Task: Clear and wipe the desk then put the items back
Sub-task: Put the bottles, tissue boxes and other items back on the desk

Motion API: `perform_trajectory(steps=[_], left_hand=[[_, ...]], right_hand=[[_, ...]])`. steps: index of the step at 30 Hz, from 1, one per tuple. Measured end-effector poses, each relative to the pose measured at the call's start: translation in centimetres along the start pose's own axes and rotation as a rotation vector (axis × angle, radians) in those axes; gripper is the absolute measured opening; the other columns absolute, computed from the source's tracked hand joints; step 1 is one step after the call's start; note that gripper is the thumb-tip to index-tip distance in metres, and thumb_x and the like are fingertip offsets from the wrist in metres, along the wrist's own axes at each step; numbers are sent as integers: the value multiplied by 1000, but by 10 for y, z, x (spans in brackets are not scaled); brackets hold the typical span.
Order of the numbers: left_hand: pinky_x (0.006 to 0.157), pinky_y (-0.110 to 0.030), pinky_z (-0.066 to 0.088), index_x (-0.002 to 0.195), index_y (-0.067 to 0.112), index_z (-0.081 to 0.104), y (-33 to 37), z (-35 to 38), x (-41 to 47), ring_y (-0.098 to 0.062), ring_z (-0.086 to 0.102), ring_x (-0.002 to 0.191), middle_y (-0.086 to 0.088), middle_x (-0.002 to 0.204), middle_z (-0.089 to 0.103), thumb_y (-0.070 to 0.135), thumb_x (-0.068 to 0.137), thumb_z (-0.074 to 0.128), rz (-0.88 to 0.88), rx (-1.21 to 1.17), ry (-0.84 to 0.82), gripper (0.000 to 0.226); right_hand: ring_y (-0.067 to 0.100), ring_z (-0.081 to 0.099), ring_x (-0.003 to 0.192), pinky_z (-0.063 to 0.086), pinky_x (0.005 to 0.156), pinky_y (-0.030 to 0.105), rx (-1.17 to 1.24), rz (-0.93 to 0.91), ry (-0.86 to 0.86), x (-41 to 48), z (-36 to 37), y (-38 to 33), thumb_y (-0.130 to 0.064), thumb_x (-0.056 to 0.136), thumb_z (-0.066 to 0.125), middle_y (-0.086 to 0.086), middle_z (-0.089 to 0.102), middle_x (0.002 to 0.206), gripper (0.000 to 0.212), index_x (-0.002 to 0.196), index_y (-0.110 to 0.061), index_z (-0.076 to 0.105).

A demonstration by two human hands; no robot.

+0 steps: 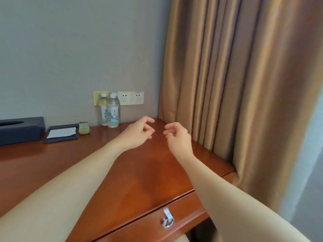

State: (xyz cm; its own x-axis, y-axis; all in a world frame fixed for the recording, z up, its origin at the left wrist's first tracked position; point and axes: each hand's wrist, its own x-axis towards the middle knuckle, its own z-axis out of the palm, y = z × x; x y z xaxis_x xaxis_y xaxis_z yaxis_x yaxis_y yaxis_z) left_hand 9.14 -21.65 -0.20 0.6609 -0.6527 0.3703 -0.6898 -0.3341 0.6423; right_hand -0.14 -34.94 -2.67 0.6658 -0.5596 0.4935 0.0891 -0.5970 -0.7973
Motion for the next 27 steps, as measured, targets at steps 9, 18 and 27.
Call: perform_trajectory(steps=[9, 18, 27], left_hand=[[73, -17, 48, 112, 18, 63, 139, 86, 38, -8, 71, 86, 4, 100, 71, 13, 97, 53, 281, -167, -281, 18], [89, -30, 50, 110, 25, 62, 285, 178, 30, -4, 70, 90, 10, 103, 70, 15, 98, 50, 508, -316, -489, 20], [79, -27, 48, 124, 14, 52, 415, 271, -4, -14, 67, 85, -6, 114, 64, 9, 98, 52, 618, -578, -663, 27]], right_hand=[[14, 65, 88, 51, 81, 27, -162, 68, 288, -14, -185, 23, -5, 83, 47, -8, 71, 86, 29, 92, -29, 61], [17, 67, 84, 56, 80, 36, -375, 211, 547, -78, -353, 27, -7, 82, 42, -10, 70, 79, 31, 94, -27, 62], [19, 65, 88, 54, 83, 37, -578, 292, 868, -179, -499, 8, -5, 86, 44, -5, 72, 82, 29, 94, -24, 63]])
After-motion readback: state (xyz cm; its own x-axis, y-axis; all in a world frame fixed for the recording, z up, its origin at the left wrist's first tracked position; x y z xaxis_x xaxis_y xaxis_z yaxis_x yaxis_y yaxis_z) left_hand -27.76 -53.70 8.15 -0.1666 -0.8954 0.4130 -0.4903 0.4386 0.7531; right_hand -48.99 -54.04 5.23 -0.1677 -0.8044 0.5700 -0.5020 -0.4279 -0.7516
